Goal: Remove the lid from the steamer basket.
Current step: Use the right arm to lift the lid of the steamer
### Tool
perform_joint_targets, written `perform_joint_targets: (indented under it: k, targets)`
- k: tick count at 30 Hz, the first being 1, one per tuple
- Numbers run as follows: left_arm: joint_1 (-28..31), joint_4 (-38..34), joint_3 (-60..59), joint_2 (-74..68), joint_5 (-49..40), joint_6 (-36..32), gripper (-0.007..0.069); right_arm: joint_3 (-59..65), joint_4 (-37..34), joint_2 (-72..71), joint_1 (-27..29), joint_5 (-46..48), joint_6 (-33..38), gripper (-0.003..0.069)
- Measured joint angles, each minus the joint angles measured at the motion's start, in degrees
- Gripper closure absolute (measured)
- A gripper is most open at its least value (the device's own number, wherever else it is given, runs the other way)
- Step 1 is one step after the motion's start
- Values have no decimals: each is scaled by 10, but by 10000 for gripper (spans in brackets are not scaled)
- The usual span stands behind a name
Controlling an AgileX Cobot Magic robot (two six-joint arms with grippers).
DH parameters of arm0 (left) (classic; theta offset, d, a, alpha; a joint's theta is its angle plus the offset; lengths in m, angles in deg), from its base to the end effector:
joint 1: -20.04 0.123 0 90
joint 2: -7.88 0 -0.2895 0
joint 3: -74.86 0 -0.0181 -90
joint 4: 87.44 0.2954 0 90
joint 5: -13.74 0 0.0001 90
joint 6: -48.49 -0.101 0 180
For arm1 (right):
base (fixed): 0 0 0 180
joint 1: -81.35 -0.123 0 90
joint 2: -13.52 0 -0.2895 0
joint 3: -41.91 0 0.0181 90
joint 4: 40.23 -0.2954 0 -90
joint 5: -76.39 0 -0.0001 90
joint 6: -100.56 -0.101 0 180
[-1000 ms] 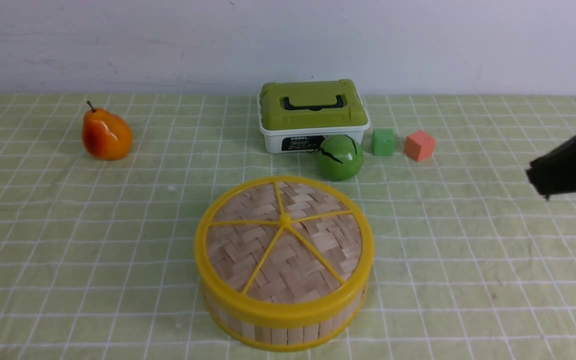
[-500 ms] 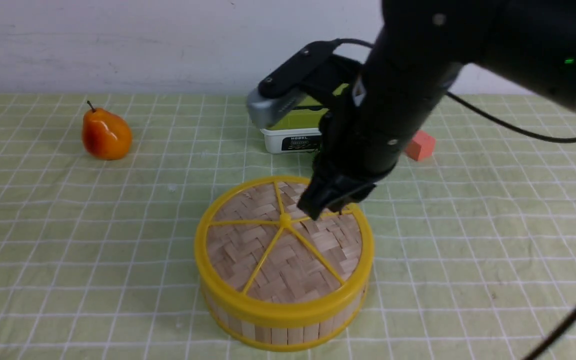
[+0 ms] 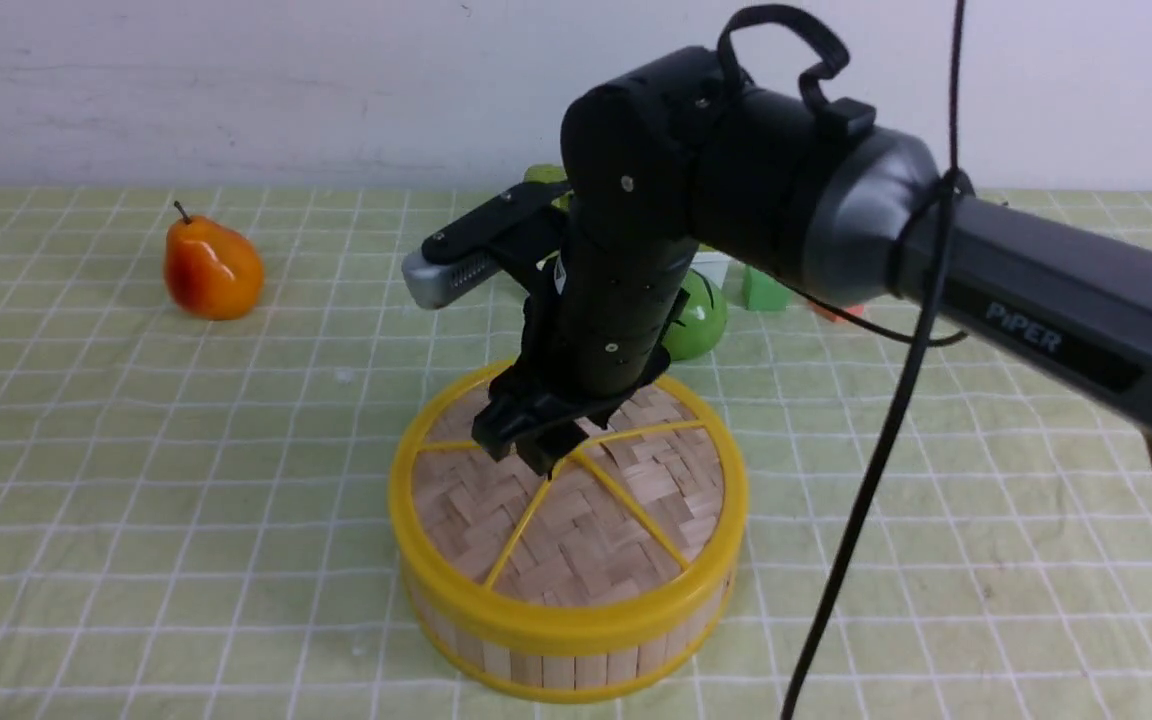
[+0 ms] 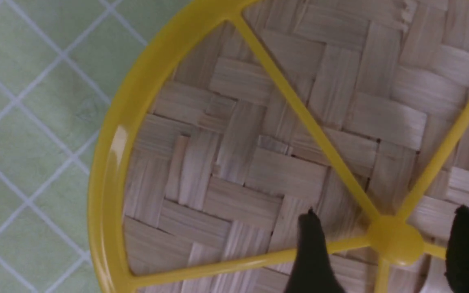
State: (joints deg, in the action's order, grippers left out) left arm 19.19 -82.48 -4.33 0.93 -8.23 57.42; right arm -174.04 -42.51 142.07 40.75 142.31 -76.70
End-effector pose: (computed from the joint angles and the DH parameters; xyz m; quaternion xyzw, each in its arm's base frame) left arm 0.1021 0.0018 0.1646 -0.0341 0.8084 -0.0135 0.5874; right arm 0.3873 0.3368 0.2601 -0.3585 0.9146 0.0788 0.1700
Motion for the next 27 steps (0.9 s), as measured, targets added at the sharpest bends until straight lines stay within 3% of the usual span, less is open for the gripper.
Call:
perform_joint_targets:
  k: [4,6,11,17,22,27]
  targets:
    - [0,0,0,0,0,0,386,0,5,6,0,9,-4,349]
    - [0,0,0,0,0,0,386,-1,5,7,0,8,-4,428]
    - [0,0,0,0,0,0,386,-1,8,7,1,3,-18,510]
    - [0,0,0,0,0,0,386,-1,8,8,1,-10,-36,471]
    - [0,0,0,0,0,0,386,-1,7,9,1,-16,-51,355]
    - [0,0,0,0,0,0,386,-1,7,9,1,-16,-53,358]
